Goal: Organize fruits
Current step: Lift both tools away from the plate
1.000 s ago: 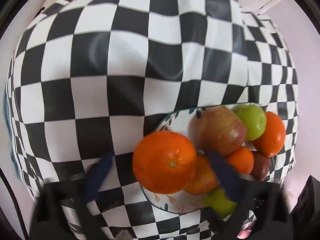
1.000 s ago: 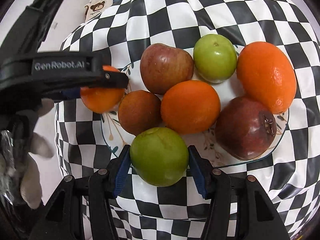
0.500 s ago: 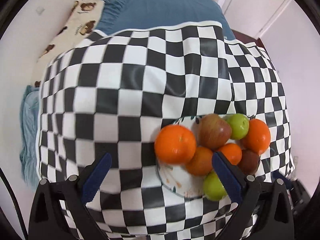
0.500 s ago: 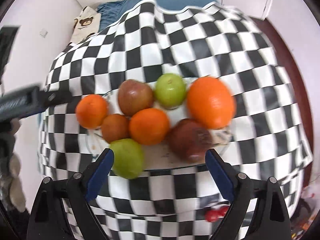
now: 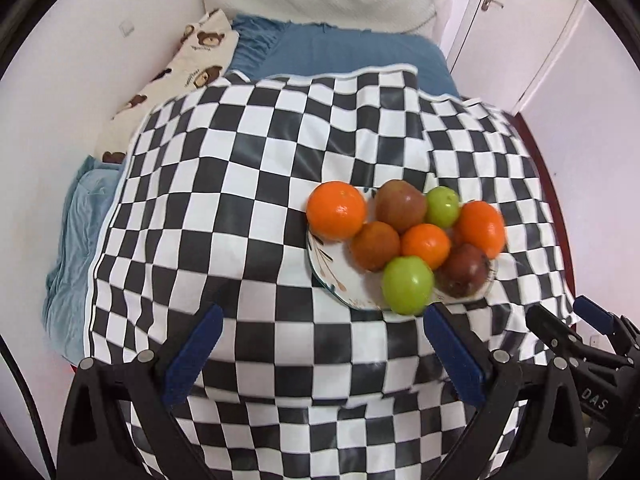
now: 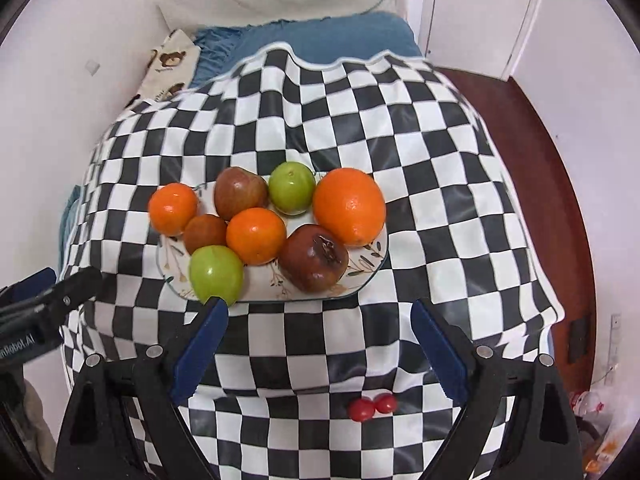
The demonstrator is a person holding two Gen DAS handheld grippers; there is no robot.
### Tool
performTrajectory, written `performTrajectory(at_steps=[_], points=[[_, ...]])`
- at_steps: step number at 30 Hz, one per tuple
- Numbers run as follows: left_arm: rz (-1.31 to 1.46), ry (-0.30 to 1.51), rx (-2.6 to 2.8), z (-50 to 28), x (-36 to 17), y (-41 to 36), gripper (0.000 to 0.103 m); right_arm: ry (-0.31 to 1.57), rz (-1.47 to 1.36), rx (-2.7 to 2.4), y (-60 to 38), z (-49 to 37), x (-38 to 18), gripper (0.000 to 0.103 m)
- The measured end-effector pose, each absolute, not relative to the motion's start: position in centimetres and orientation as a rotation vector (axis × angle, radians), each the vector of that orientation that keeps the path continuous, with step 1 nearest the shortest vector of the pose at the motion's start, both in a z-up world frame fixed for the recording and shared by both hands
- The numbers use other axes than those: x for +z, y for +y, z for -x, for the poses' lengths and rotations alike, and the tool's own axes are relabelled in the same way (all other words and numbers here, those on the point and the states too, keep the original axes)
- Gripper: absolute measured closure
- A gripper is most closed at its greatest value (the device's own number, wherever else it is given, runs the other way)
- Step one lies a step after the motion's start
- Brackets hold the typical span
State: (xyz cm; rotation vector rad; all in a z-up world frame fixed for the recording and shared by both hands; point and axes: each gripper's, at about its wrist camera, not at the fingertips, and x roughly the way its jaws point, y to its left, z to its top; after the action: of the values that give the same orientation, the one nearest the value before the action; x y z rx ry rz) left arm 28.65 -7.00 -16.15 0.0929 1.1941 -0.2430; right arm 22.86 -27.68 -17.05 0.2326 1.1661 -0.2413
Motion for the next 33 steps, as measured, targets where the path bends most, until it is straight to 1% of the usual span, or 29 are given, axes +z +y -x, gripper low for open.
performTrajectory(at_steps=[8,16,24,33], points=[[-0.102,1.066,-0.251,-23.4,-11.4,-6.9,0.000,1.070,-0.188,-0.226,-26.8,-18.0,-12.4,0.008],[-0.074,0.994,-0.267,-19.3,-7.5,-6.6,0.000,0.983,-0.188,-0.219,-26.9,-13.3,-8.1,0.008],[-0.082,0.932,-0.257,-16.4,-5.2,-6.5,0.000,0.911,-0.174,-0.218,-26.4,-10.2,-4.7,0.008],[-0.088,0.898,-0.251,-15.2,-4.3,-6.6,0.000,0.873,-0.173,-0.215,-26.3,-8.6,-3.2,0.008]])
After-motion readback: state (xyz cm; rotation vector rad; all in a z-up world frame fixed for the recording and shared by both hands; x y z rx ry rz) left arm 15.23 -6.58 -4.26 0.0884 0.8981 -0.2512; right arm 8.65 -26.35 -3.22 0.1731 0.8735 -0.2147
